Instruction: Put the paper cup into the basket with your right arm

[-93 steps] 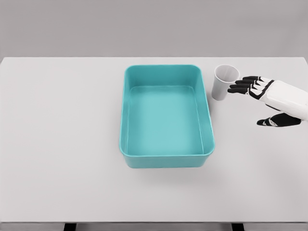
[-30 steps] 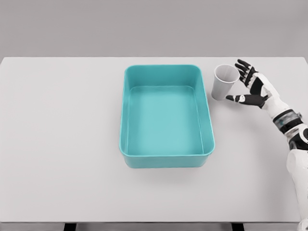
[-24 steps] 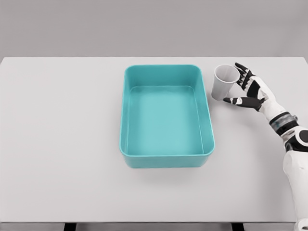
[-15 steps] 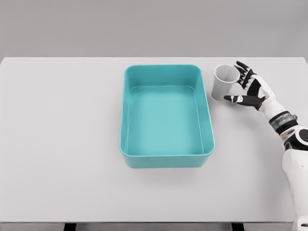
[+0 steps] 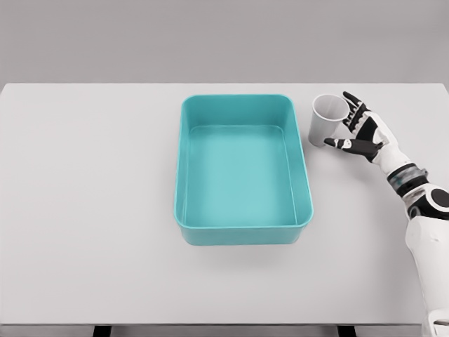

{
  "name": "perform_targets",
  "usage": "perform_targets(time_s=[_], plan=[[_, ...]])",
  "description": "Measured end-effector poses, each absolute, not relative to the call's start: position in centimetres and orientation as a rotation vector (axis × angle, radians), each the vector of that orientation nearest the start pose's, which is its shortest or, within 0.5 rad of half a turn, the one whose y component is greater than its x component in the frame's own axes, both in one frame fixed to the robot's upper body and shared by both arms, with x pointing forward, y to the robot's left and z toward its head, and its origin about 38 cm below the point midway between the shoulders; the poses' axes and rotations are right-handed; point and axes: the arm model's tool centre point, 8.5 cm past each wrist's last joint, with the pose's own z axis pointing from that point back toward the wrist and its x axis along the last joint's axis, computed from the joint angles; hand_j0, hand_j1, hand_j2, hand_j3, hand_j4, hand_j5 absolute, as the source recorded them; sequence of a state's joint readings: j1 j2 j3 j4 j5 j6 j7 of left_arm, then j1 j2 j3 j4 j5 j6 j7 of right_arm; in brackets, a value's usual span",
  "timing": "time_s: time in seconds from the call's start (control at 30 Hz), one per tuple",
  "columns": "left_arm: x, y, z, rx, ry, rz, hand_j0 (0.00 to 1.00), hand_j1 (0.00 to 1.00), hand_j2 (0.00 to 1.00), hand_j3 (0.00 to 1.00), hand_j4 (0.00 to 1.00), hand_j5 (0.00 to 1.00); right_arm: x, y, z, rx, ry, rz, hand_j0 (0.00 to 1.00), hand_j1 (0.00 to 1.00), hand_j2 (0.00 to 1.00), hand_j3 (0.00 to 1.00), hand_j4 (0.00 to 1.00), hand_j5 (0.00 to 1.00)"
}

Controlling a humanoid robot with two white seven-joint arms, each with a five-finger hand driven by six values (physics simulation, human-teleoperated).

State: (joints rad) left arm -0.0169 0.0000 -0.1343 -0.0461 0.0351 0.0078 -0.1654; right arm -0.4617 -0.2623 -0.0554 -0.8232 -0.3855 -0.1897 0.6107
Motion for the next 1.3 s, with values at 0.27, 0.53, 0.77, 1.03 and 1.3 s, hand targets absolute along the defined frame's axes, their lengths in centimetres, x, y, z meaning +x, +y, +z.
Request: perform_targets(time_s=[0.27, 0.53, 0.77, 1.03, 1.3], plan=[[2.5, 25.6, -26.3, -0.081, -0.042, -0.106, 1.0, 1.0, 1.0, 1.0, 1.0, 1.0, 47.0, -34.3, 6.3, 0.367, -1.541, 0.198, 1.0, 1.0, 1.0, 1.0, 1.0, 1.0], [2.5, 25.6, -26.3, -0.081, -0.042, -0.106, 1.0, 1.0, 1.0, 1.0, 1.0, 1.0, 47.9, -33.7, 7.1, 0.377, -1.556, 0.203, 1.0, 1.0, 1.0, 1.0, 1.0, 1.0], [2.5, 25.6, -26.3, -0.081, -0.042, -0.106, 1.0, 1.0, 1.0, 1.0, 1.0, 1.0, 48.1, -33.1, 6.4, 0.386, -1.533, 0.202, 1.0, 1.0, 1.0, 1.0, 1.0, 1.0], [2.5, 25.6, -26.3, -0.081, -0.042, -0.106, 1.0, 1.0, 1.0, 1.0, 1.0, 1.0, 48.0, -32.8, 6.0, 0.382, -1.516, 0.214, 0.87, 0.87, 0.87, 0.87, 0.87, 0.87], [2.6, 25.6, -26.2, -0.081, -0.044, -0.106, 1.0, 1.0, 1.0, 1.0, 1.0, 1.0, 48.1, -32.5, 5.8, 0.383, -1.512, 0.221, 0.69, 0.69, 0.69, 0.69, 0.69, 0.69]])
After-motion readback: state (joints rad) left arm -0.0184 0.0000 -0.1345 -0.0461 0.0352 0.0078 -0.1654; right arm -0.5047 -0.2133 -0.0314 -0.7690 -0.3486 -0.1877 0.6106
